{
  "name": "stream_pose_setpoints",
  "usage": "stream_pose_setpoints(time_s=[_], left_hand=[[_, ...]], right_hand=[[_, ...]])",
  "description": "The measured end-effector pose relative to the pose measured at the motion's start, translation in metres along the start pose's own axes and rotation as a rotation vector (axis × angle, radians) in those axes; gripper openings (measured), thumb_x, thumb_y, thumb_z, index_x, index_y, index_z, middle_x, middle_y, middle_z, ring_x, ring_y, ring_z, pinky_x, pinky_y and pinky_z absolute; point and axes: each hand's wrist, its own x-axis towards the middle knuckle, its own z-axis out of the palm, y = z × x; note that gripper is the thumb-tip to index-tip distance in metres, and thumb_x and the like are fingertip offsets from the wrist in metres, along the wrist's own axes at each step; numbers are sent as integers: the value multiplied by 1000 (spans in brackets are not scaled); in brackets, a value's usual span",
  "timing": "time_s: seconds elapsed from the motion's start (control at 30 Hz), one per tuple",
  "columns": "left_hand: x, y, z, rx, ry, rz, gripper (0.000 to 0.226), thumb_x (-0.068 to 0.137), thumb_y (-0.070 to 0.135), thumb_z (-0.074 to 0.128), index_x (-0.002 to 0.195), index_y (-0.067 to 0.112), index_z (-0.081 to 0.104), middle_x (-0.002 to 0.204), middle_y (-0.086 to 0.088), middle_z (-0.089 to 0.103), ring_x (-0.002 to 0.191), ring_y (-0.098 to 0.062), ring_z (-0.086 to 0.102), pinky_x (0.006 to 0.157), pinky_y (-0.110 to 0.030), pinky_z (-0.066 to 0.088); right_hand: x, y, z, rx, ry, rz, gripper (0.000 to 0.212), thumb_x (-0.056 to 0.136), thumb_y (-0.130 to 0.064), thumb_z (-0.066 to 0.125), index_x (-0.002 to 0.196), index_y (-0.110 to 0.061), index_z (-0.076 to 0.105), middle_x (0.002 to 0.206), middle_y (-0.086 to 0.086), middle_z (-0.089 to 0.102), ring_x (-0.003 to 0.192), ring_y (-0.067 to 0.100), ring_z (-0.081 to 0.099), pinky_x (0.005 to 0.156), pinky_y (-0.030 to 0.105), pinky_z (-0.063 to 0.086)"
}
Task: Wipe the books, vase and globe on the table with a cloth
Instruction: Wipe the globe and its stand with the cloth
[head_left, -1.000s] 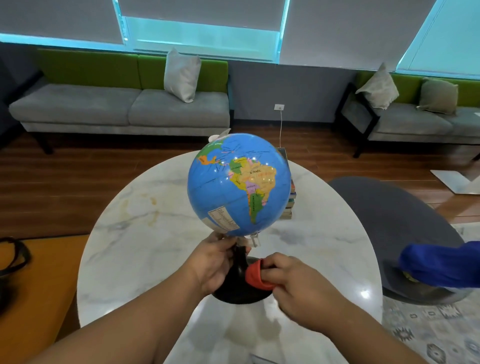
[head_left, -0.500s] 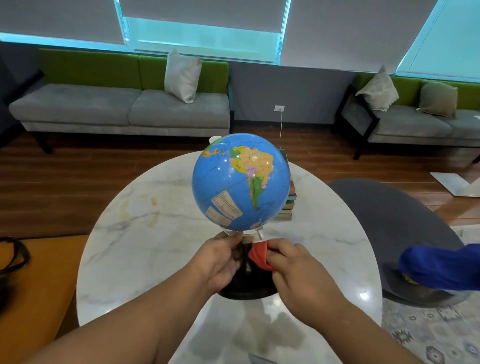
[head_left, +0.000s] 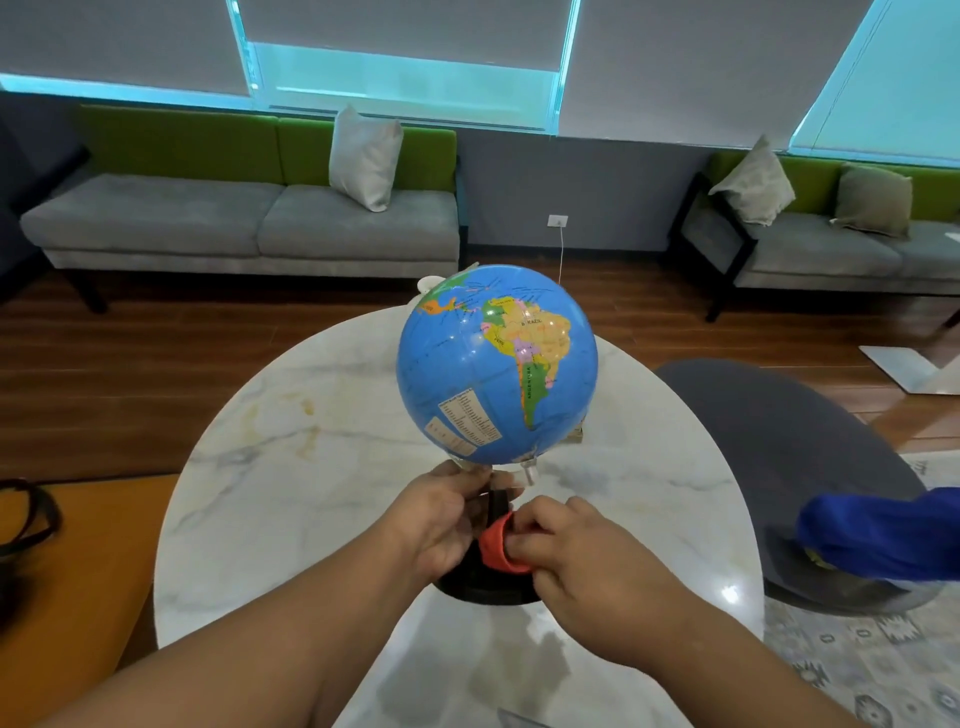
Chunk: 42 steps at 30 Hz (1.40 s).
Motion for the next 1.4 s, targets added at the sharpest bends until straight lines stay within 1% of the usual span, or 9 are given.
stream_pose_setpoints(time_s=[0.1, 0.27, 0.4, 0.57, 0.7, 0.77, 1.0, 1.17, 1.4], left_hand=[[-1, 5, 2, -10, 3, 5, 15, 99, 4, 43, 111, 0, 51, 71, -12, 68, 67, -23, 69, 73, -38, 53], [6, 24, 6, -109, 53, 18, 13, 100, 8, 43, 97, 1, 54, 70, -12, 68, 72, -24, 66, 75, -37, 53], [8, 29, 13, -112, 83, 38, 14, 100, 10, 43, 105, 0, 52, 82, -15, 66, 71, -21, 66, 75, -35, 54], [8, 30, 13, -88, 93, 45, 18, 99, 8, 46, 114, -1, 50, 85, -15, 65, 77, -23, 63, 75, -35, 52], [6, 34, 6, -86, 71, 27, 22, 98, 9, 47, 117, -3, 51, 88, -16, 66, 69, -22, 68, 71, -35, 54], [5, 32, 6, -62, 59, 25, 18, 98, 8, 47, 113, -2, 52, 83, -15, 68, 67, -22, 70, 71, -36, 54], [-6, 20, 15, 42, -59, -3, 10, 97, 5, 44, 95, 7, 54, 70, -8, 65, 60, -20, 65, 56, -30, 56], [-11, 34, 8, -69, -235, -53, 14, 92, 2, 42, 93, 4, 56, 69, -9, 60, 63, -22, 63, 65, -32, 58], [-21, 33, 9, -4, -531, -159, 19, 84, 3, 47, 102, 2, 52, 74, -7, 59, 68, -20, 62, 71, -35, 56]], right_hand=[[-8, 9, -8, 91, 54, -32, 54, 76, -36, 25, 111, -34, 65, 113, -20, 49, 92, 7, 44, 77, 18, 40], [-18, 27, -6, 342, 303, 219, 35, 88, -13, 45, 110, -30, 66, 103, -24, 49, 74, -3, 54, 59, 8, 37], [-15, -7, 8, 222, 487, 38, 45, 78, -17, 46, 118, -32, 62, 118, -15, 49, 99, 9, 52, 84, 21, 45], [-18, -28, 14, 14, 436, -165, 47, 74, -10, 48, 116, -24, 62, 124, -7, 49, 95, 24, 51, 68, 30, 50], [-12, 0, 10, 182, 507, 116, 41, 77, -22, 41, 110, -27, 64, 116, -17, 47, 94, 18, 53, 76, 31, 52], [-10, 9, 4, 215, 432, 236, 44, 79, -27, 34, 108, -26, 67, 113, -20, 46, 94, 14, 52, 77, 32, 52], [10, -7, -21, 29, 82, -69, 60, 71, -42, 20, 105, -30, 68, 110, -17, 50, 94, 17, 44, 82, 33, 44], [0, 34, -26, 663, 141, 179, 32, 73, -21, 42, 75, -38, 70, 100, -17, 58, 86, 17, 64, 81, 39, 54], [20, 39, -16, 780, -95, 300, 24, 87, -17, 51, 93, -23, 73, 107, -10, 59, 100, 9, 58, 88, 22, 46]])
